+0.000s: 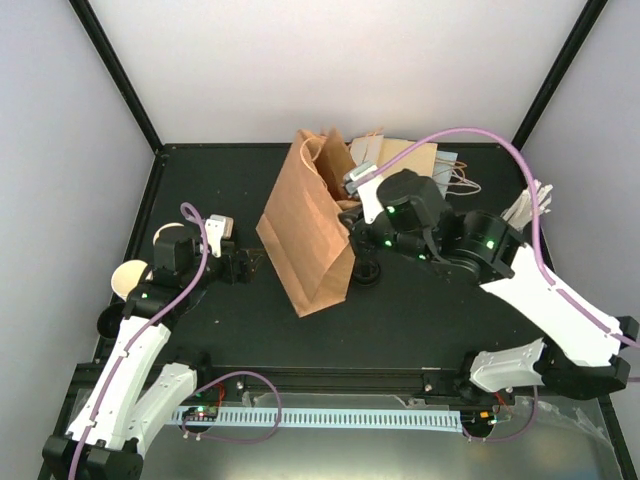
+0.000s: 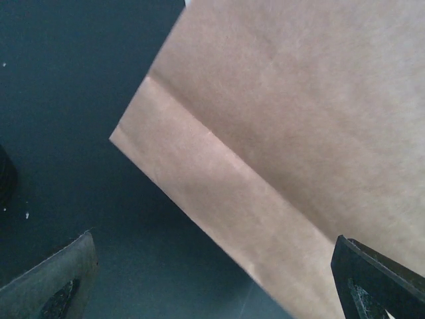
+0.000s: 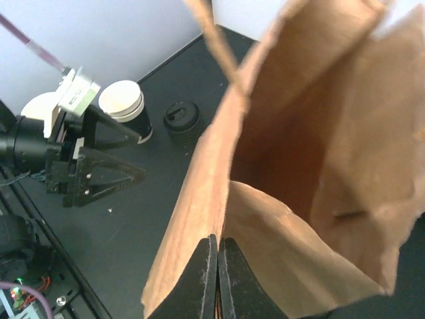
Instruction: Pack the takeout coffee
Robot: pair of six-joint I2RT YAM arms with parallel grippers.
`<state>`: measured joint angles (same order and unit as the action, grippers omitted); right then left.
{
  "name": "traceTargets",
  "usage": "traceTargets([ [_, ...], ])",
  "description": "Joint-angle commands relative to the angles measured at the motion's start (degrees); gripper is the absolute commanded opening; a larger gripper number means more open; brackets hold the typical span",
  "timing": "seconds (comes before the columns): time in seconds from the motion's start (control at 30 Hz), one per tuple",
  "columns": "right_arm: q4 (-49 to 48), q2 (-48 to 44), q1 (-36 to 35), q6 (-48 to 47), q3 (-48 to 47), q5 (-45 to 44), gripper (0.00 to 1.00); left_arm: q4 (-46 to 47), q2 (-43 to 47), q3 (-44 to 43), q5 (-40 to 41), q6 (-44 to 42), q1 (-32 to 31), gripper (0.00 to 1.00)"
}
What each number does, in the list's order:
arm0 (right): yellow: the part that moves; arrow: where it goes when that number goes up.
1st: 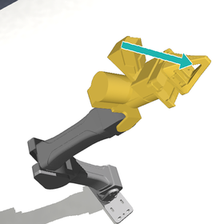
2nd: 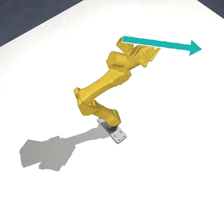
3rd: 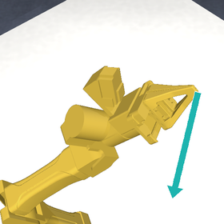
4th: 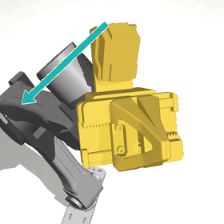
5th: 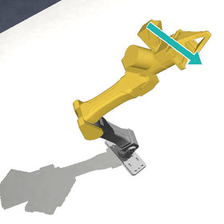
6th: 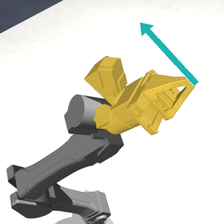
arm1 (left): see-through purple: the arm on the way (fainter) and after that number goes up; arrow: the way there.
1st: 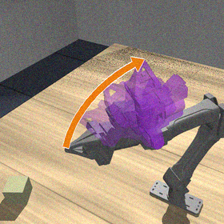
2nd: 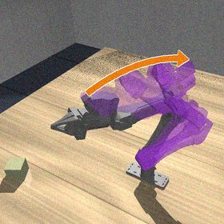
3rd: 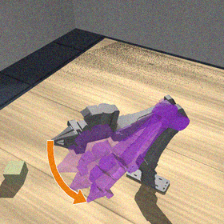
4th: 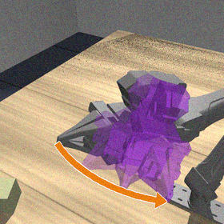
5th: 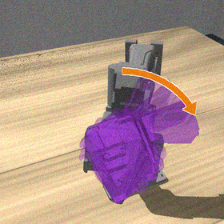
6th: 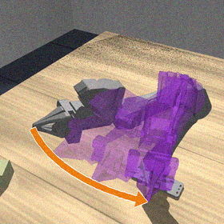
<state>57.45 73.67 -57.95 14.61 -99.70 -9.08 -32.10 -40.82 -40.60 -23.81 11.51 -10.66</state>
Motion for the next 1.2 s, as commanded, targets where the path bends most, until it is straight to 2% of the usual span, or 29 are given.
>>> traceTargets([
  [0.0, 1.47, 3.21, -5.57, 6.6, -2.89, -9.75, 0.01, 0.45, 0.7, -0.2, 1.54, 0.27, -0.42, 0.99],
  [0.17, 9.92, 11.41, -11.88, 11.66, -8.4, -24.76, 0.01, -0.03, -0.82, -0.35, 1.23, 0.31, -0.62, 0.99],
  [0.33, 11.59, 15.5, -12.66, 12.79, -9.66, -26.52, 0.03, -0.4, -1.71, -0.51, 1.24, 0.29, -0.95, 0.99],
  [0.37, 10.57, 15.68, -12.66, 12.18, -9.17, -25.32, 0.1, -0.41, -1.64, -0.53, 1.46, 0.35, -1.01, 0.99],
  [0.43, 8.39, 15.43, -12.71, 10.98, -7.99, -22.04, 0.42, -0.5, -1.56, -0.53, 1.8, 0.35, -1.12, 0.99],
  [0.47, 7.19, 15.08, -12.71, 10.78, -7.12, -20.44, 0.53, -0.54, -1.48, -0.53, 2.1, 0.32, -1.17, 0.99],
  [0.53, 3.88, 13.32, -12.71, 9.82, -4.56, -17.16, 0.66, -0.76, -1.33, -0.6, 2.71, 0.42, -1.21, 0.99],
  [0.67, -2.92, 8.37, -12.58, 8.5, 0.26, -13.71, 0.75, -1.77, -0.92, -1.14, 6.03, 0.85, -1.22, 0.99],
  [0.77, -3.67, 6.64, -12.41, 7.99, 0.83, -13.38, 0.82, -3.46, -0.06, -2.25, 10.62, 1.62, -1.21, 0.99],
  [0.87, -3.16, 5.78, -10.49, 7.8, 0.66, -12.23, 0.85, -5.9, 1.08, -3.42, 15.07, 3.27, -1.21, 0.99],
  [1.0, -1.69, 4.87, -5.24, 7.28, 0.32, -7.23, 0.87, -7.05, 1.67, -4.69, 12.46, 4.0, -1.21, 0.99],
  [1.17, 0.26, 3.08, -1.06, 6.01, -0.26, -6.59, 0.93, -10.14, 2.59, -7.17, 4.7, 8.81, -1.21, 0.99],
])
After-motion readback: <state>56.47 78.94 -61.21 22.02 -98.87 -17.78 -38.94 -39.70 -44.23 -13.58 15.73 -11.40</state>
